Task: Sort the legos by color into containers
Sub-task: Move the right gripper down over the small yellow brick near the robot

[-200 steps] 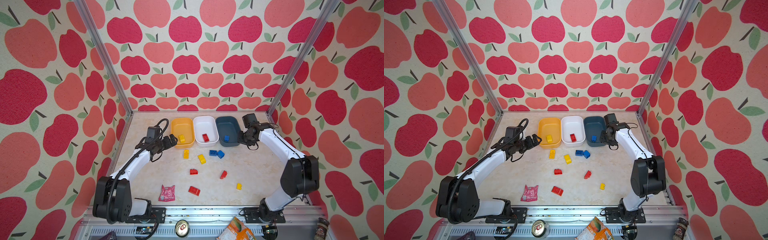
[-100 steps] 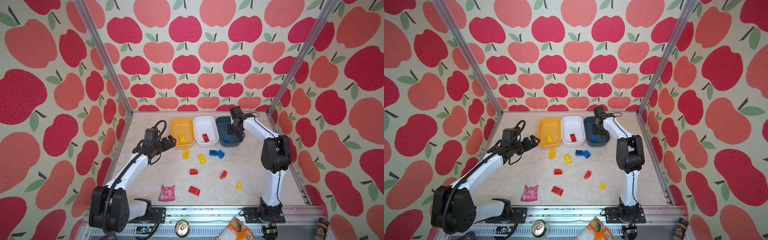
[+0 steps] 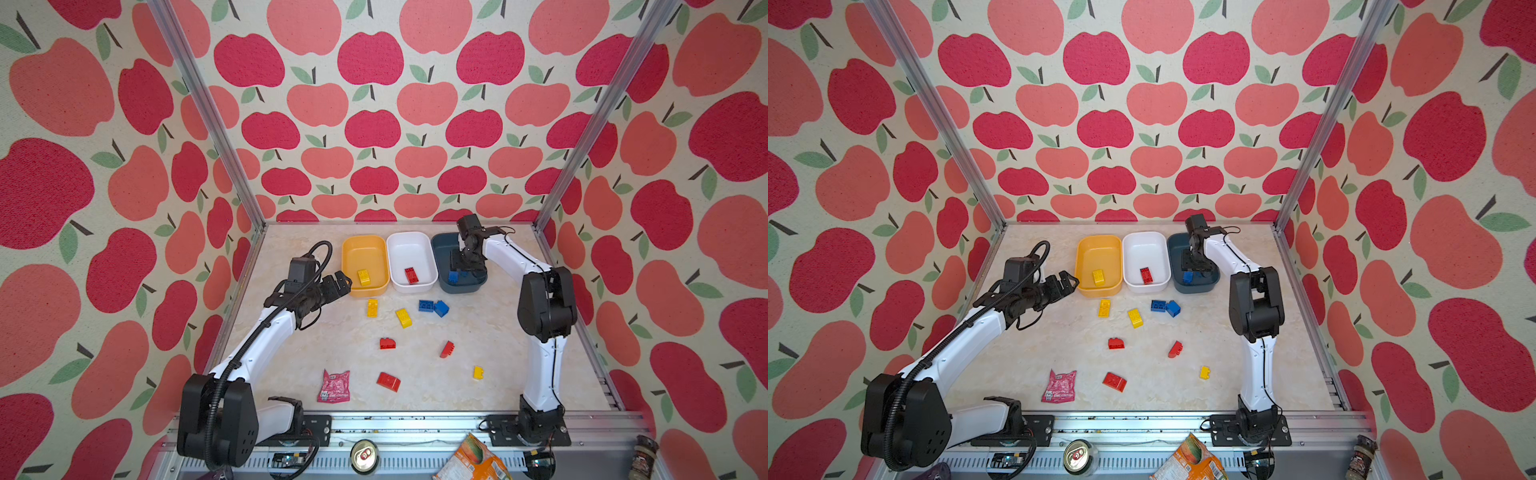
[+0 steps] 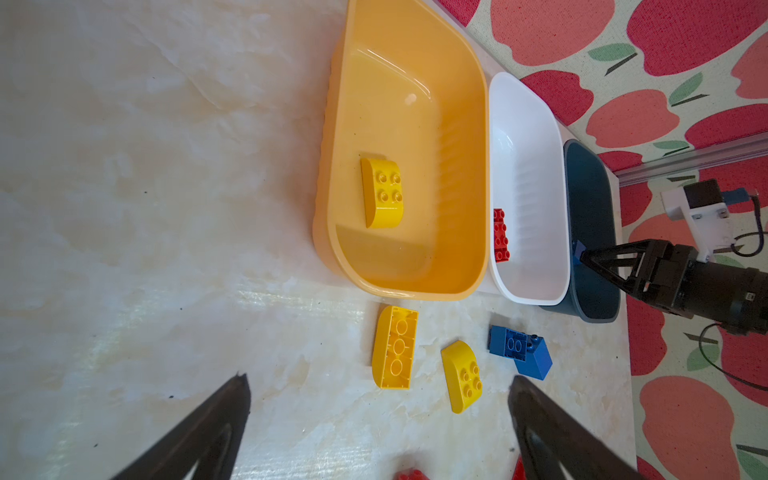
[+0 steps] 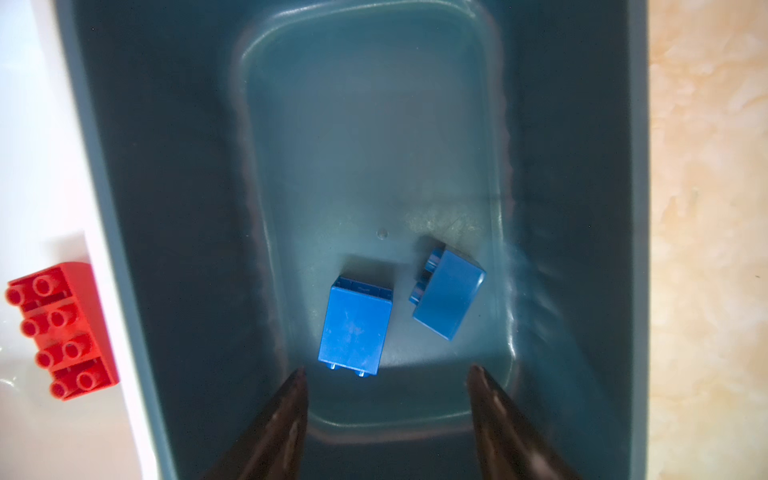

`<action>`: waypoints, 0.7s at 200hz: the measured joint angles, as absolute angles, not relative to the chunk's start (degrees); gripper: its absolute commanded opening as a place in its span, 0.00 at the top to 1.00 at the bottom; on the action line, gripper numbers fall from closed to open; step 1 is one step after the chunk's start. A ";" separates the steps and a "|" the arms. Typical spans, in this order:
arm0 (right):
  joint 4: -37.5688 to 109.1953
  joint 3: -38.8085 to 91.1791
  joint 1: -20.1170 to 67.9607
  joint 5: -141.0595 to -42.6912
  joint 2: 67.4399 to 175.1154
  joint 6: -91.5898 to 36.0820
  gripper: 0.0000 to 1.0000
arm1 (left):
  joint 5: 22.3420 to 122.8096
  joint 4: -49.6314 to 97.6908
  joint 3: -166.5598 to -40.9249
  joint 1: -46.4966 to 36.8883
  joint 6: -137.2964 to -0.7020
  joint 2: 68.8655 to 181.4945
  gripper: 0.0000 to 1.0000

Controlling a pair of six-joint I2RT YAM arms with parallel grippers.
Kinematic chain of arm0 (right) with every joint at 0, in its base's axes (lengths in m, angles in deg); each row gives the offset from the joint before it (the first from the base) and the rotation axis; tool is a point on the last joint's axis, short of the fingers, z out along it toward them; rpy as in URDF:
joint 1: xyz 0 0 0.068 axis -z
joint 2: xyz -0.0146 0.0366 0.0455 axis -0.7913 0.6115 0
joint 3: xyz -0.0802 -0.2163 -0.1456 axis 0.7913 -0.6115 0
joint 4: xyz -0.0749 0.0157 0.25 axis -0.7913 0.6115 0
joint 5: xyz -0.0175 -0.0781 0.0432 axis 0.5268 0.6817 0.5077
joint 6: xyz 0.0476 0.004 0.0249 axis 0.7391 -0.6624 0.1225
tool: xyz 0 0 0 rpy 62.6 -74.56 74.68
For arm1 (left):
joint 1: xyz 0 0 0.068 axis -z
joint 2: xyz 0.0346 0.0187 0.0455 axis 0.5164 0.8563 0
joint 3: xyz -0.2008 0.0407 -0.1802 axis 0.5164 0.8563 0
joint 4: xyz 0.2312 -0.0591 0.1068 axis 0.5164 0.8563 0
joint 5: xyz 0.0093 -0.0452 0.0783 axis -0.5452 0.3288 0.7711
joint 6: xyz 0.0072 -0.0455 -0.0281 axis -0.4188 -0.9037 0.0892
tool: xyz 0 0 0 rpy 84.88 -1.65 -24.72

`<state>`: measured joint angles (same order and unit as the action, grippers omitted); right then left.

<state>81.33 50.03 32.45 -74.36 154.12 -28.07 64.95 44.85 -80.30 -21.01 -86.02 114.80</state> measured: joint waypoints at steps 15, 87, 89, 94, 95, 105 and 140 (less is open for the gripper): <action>81.52 50.03 32.45 -74.38 154.09 -28.07 0.36 | 64.95 44.85 -80.30 -21.01 -86.02 114.80 0.01; 82.14 47.72 32.43 -76.39 148.32 -27.00 0.29 | 64.95 44.72 -79.73 -21.01 -86.02 115.02 0.01; 82.14 47.50 32.45 -76.50 148.00 -26.97 0.29 | 64.95 44.72 -79.73 -21.01 -86.02 115.04 0.01; 82.14 46.84 32.45 -76.72 147.06 -26.75 0.28 | 64.95 44.72 -79.73 -21.01 -86.02 115.15 0.01; 82.16 46.75 32.45 -76.76 146.95 -26.75 0.28 | 64.95 44.72 -79.73 -21.01 -86.02 115.15 0.01; 82.14 45.42 32.43 -77.16 145.11 -26.19 0.26 | 64.93 44.72 -79.71 -21.01 -86.02 115.39 0.01; 82.14 38.64 32.16 -78.36 138.03 -24.37 0.25 | 64.91 44.65 -79.69 -21.01 -86.02 116.23 0.01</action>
<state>82.14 38.64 32.16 -78.36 138.03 -24.37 64.91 44.65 -79.69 -21.01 -86.02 116.23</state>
